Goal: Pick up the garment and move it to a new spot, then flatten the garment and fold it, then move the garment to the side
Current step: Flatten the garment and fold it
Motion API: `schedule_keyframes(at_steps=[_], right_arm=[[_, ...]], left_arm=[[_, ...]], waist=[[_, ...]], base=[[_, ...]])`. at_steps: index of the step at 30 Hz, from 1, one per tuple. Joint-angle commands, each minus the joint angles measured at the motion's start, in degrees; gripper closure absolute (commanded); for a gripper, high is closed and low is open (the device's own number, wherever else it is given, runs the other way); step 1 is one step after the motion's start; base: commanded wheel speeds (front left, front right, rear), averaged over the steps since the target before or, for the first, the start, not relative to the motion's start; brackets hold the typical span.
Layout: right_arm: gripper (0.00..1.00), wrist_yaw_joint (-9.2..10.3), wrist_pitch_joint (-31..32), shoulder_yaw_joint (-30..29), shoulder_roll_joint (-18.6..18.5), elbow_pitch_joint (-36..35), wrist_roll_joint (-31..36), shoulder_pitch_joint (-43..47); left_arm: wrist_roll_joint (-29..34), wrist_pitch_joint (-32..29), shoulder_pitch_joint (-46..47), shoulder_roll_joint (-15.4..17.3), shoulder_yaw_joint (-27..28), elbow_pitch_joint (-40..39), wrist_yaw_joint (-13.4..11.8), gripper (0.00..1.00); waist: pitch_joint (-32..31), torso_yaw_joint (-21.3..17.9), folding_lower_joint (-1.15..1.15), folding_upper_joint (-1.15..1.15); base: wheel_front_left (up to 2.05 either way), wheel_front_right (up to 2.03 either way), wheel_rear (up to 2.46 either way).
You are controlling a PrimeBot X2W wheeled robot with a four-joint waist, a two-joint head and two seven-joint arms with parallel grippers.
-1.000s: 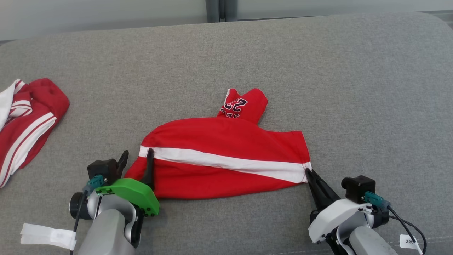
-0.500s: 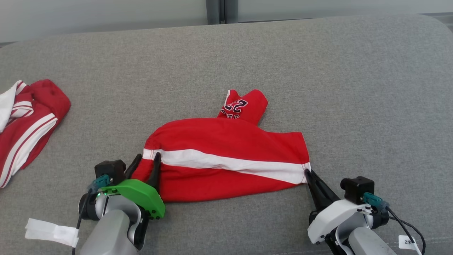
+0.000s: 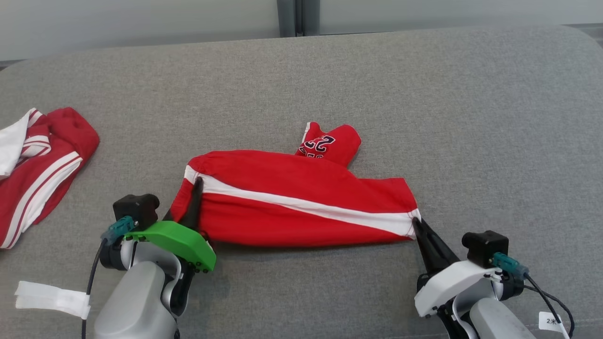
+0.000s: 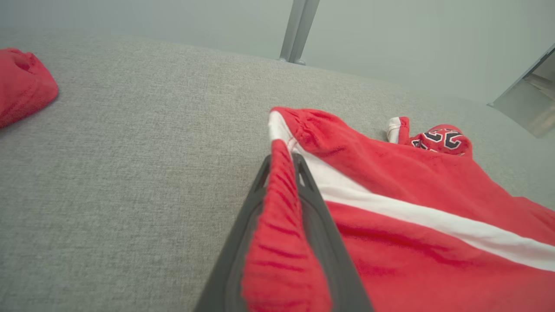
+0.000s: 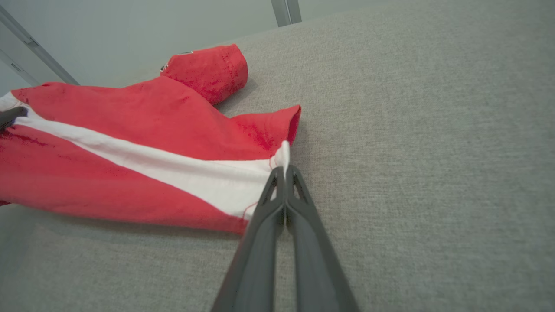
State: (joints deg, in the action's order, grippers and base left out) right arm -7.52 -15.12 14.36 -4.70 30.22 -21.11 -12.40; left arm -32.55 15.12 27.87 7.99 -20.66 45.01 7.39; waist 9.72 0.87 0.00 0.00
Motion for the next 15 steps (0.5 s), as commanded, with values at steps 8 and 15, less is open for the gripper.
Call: schedule_keyframes(at_steps=[8,15], right_arm=[[1.00,0.07,-0.05,-3.97,-1.71,-6.99,-1.35,-3.87],[1.00,0.09,-0.05,-5.81,-3.47,-9.75,-1.44,-8.46]], left_arm=[[-6.75,0.03,0.86,4.29,-3.11,-10.03,0.13,1.00],[-14.62,-0.51,5.10,10.05,-9.64,-12.98,0.04,1.00]], waist=[[-2.60,1.28,0.00,0.00],[-4.00,1.88,0.00,0.00]], base=[[0.00,0.00,0.00],[0.00,0.00,0.00]])
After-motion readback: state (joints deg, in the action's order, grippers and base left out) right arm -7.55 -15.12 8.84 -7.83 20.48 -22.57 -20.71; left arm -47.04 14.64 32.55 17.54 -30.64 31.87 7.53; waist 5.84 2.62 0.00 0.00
